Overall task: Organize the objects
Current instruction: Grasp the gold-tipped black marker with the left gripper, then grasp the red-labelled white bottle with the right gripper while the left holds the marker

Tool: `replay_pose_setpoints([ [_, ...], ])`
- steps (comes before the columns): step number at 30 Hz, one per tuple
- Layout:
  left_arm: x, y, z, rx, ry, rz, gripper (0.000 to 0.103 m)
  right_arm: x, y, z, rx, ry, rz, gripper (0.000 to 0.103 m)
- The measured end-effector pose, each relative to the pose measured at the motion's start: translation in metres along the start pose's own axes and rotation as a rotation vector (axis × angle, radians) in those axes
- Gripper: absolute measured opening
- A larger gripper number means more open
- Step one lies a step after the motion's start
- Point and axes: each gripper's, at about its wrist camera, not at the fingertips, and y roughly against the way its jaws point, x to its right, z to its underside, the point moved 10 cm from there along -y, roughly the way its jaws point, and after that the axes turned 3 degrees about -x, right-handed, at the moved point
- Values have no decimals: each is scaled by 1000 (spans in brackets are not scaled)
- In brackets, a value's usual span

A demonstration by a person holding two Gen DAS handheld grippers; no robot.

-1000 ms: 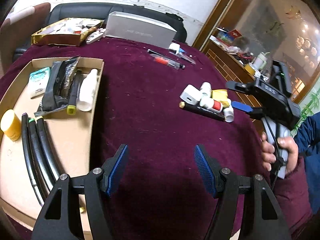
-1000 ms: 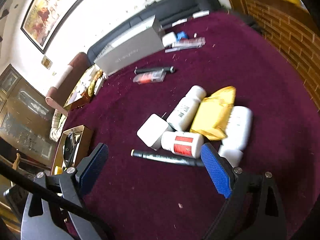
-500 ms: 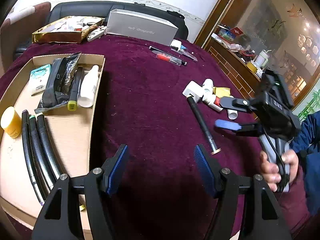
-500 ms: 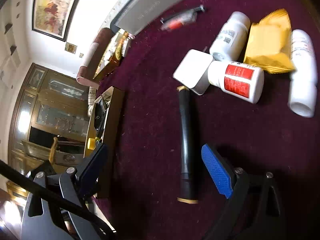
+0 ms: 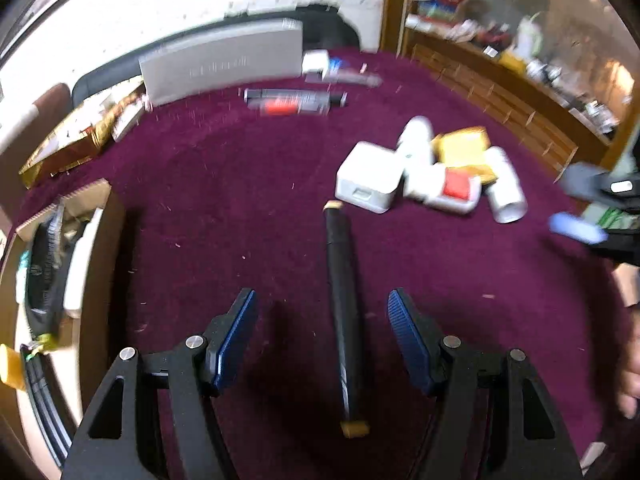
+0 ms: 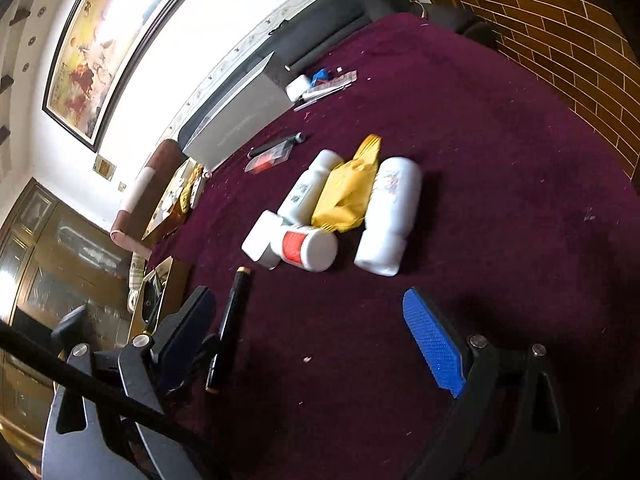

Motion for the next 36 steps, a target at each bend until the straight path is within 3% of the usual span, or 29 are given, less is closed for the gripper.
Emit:
replay_pose_setpoints([
  [1,0,-9,1,-23,4,-5,61,0,-1,-3,-5,13,0,96],
  [3,5,-11,-1,14,-39,-37,61,-6,-4,-8,-19,50,4,96],
  [4,8,-10,-2,23,-56,-36,51,-7,-6,-9,-24,66,5,96],
  [6,13,-8,-2,13,-74,-9,12,-16,-13,-14,-45,110,7,96],
  [10,11,-2,6,-18,-55,68,11,-34,-37,-14,-98,240,61,96],
  [12,5,8,11,-20,-20,123,11,-42,-51,-11,-125,319,113,96],
  [15,-6,26,13,6,4,145,11,-53,-69,-8,-139,458,215,94],
  [18,-17,38,14,31,38,166,11,-58,-82,-11,-143,566,312,76],
  [20,-24,41,13,39,58,182,11,-53,-91,-11,-174,574,330,43],
  [21,-27,42,14,41,68,189,11,-50,-97,-11,-192,570,336,39],
  [27,-40,52,26,49,114,235,11,-39,-118,-7,-245,513,358,36],
  [31,-47,63,34,69,117,241,11,-37,-116,-3,-232,469,395,32],
  [36,-58,90,45,125,127,259,11,-47,-92,5,-187,350,324,32],
])
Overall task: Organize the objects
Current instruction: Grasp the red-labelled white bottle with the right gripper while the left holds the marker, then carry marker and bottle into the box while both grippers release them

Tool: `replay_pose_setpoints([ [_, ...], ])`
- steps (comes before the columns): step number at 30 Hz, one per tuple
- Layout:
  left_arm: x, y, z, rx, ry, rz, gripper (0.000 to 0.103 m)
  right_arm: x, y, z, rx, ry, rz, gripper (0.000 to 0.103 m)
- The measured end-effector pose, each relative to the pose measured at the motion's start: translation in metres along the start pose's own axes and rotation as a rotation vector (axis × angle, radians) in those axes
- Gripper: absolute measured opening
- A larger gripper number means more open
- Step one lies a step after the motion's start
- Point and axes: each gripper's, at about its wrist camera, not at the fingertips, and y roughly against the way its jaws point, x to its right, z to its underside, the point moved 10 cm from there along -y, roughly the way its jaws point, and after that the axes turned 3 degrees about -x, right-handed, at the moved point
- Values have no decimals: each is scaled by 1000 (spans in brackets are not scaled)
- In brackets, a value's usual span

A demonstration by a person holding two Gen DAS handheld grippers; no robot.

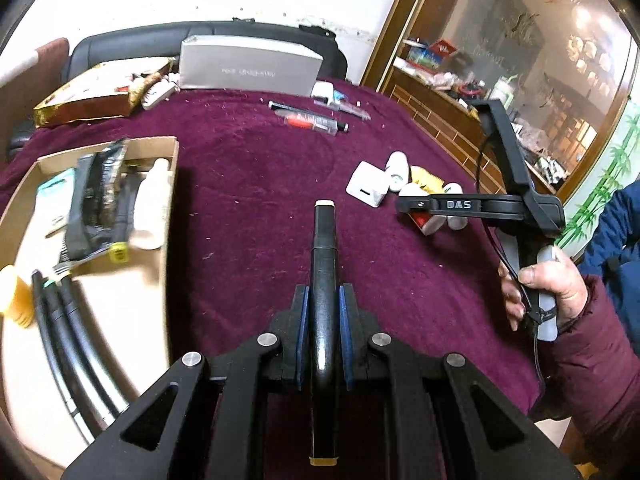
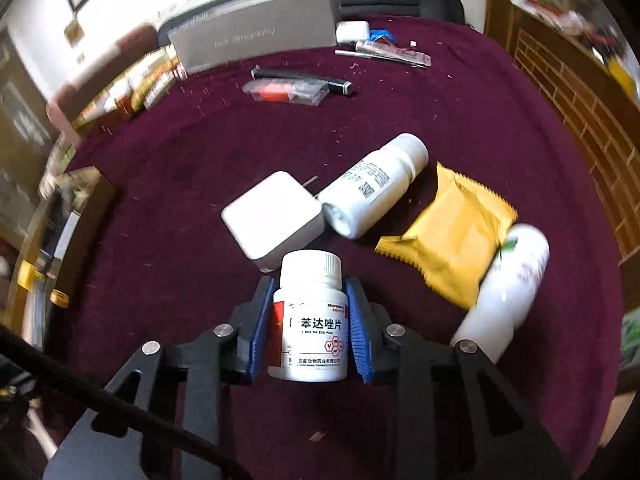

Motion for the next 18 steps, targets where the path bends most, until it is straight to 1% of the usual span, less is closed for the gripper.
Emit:
replay_pose_setpoints([
  [1,-2,6,0,11,6,8,11,-3,4,1,7,-17,-22,32],
  [5,-13,28,1,54,44,35,11,-22,29,15,30,-104,-164,33],
  [10,-37,60,0,123,74,6,11,-63,46,28,21,-144,-328,33],
  [13,-65,83,0,168,104,-50,12,-93,50,28,3,-149,-413,33],
  [16,-102,103,3,193,128,-148,12,-137,52,24,-6,-101,-484,33],
  [18,-135,111,7,189,159,-218,12,-162,48,23,-25,-79,-521,33],
])
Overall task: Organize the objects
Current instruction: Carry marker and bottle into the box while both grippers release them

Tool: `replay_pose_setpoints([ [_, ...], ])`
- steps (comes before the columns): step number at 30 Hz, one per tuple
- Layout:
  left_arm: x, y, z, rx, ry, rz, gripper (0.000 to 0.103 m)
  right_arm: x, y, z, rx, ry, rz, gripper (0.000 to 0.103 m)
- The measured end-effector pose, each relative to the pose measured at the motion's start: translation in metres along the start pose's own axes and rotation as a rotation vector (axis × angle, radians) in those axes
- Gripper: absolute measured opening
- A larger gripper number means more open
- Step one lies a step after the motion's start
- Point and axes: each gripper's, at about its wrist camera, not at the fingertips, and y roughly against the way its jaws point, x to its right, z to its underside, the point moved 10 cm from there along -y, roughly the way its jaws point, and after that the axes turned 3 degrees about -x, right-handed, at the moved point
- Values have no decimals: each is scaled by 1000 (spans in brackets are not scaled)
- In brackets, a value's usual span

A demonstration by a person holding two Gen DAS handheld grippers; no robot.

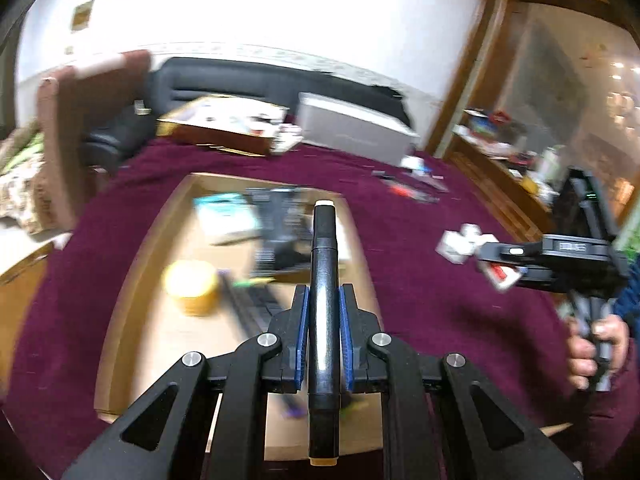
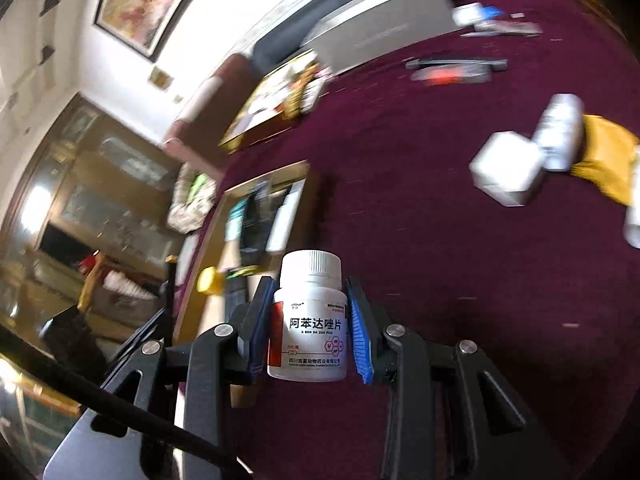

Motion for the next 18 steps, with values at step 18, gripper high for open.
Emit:
replay_pose_setpoints([
  [18,-80,-64,-5,-112,5,-205,12,-82,-146,29,-184,254,106,33],
])
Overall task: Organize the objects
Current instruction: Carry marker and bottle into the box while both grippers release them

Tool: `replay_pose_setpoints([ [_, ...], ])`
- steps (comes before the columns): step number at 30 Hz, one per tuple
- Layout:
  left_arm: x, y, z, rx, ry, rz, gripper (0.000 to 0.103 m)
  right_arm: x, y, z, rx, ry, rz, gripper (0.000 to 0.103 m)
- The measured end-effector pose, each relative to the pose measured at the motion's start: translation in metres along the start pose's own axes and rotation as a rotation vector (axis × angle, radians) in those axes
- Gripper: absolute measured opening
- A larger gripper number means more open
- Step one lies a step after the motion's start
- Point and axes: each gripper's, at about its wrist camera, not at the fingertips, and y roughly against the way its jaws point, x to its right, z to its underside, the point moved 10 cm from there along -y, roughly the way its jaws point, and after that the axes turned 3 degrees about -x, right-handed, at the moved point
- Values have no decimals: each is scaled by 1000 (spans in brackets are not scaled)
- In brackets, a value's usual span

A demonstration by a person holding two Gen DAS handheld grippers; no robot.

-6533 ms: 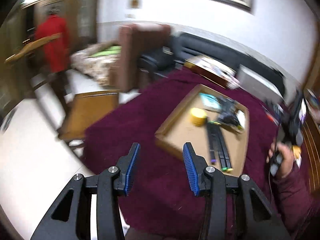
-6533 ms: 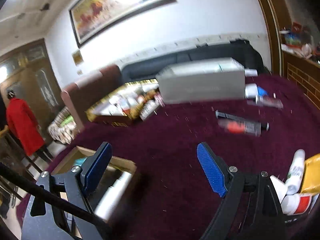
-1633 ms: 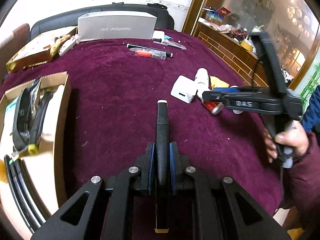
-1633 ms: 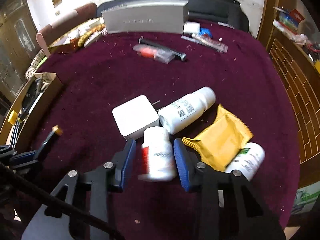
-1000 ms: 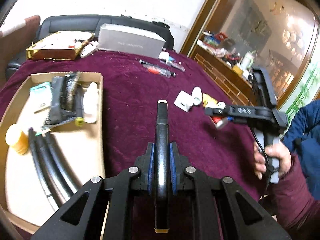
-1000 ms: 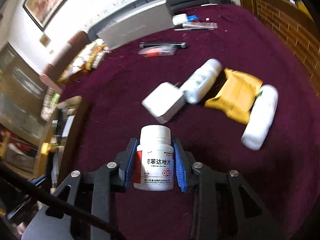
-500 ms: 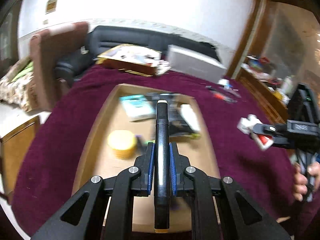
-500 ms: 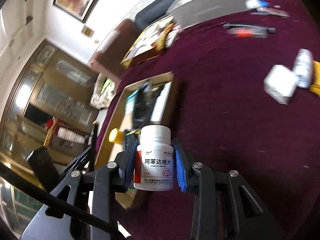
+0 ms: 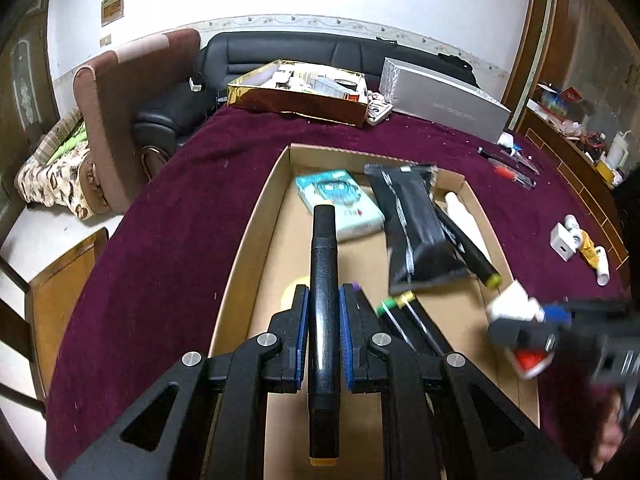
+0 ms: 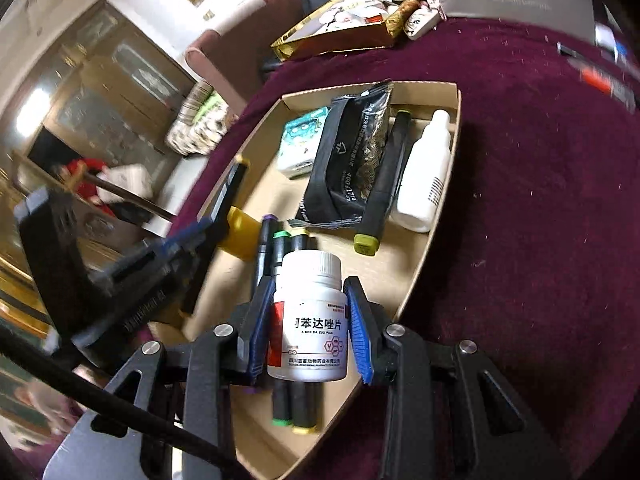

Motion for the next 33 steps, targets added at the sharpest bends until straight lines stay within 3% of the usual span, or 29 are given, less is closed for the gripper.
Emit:
replay_pose_setpoints([
  [5,-4,-16,-13,-29,-7,-23,12,0,-16,-3,-9,52,74,33],
  [12,-6,-32,-7,-129,16,12,12,-2,-31,-2,-1,122,154,34],
  [17,-14,-30,-5,-137,47,-10,12,-1,-18,-2,21,121,146,46],
  [21,-35,-21,-7,-129,119,-47,13,-10,22,-19,124,121,129,50],
  [23,-40,-15,-8,-114,136,-46,13,-19,45,-31,191,130,133,62],
  [28,-36,18,-15,-20,144,-2,13,-57,101,-87,356,179,138,71],
  [29,-35,25,-16,2,144,4,13,-67,108,-98,390,191,143,78],
  [30,-34,34,-16,30,146,14,16,-77,113,-107,420,202,143,81],
  [33,-35,52,-13,103,168,22,37,-94,122,-123,507,223,131,84],
])
